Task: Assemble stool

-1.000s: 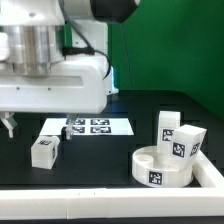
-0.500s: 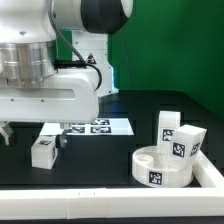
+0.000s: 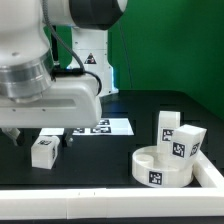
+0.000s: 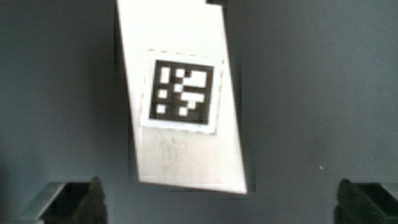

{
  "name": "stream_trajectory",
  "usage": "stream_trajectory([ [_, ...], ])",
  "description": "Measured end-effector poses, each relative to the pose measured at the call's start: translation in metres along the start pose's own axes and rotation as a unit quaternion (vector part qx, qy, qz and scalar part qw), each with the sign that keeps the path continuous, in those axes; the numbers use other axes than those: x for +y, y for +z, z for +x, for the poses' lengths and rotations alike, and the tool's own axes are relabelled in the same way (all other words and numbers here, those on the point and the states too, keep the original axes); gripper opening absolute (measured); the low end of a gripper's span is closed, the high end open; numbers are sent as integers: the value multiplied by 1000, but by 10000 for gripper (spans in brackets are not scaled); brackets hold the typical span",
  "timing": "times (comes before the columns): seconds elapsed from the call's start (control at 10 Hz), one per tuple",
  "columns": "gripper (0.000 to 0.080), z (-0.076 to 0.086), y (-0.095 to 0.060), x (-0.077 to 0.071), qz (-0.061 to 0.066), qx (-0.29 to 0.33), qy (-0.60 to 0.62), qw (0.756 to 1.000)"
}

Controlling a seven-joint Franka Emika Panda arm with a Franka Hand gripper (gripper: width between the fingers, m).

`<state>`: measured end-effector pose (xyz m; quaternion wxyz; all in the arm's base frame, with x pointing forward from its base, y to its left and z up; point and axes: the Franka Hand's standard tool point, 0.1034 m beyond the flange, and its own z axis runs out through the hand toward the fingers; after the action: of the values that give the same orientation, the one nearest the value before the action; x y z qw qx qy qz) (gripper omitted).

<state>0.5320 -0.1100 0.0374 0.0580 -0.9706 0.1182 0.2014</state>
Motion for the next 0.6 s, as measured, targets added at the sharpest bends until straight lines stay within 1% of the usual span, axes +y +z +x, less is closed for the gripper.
stream_trajectory([
  [0.1, 648, -2, 3, 2, 1, -38, 6, 999],
  [0.2, 648, 1, 4, 6, -1, -62, 12, 998],
  [0.3, 648, -5, 4, 12, -10, -115, 25, 993],
  [0.4, 648, -5, 6, 15, -7, -158, 34, 987],
  [0.5, 648, -1, 8, 16, -8, -168, 34, 985],
  [0.6, 648, -12, 10, 16, -3, -210, 36, 977],
])
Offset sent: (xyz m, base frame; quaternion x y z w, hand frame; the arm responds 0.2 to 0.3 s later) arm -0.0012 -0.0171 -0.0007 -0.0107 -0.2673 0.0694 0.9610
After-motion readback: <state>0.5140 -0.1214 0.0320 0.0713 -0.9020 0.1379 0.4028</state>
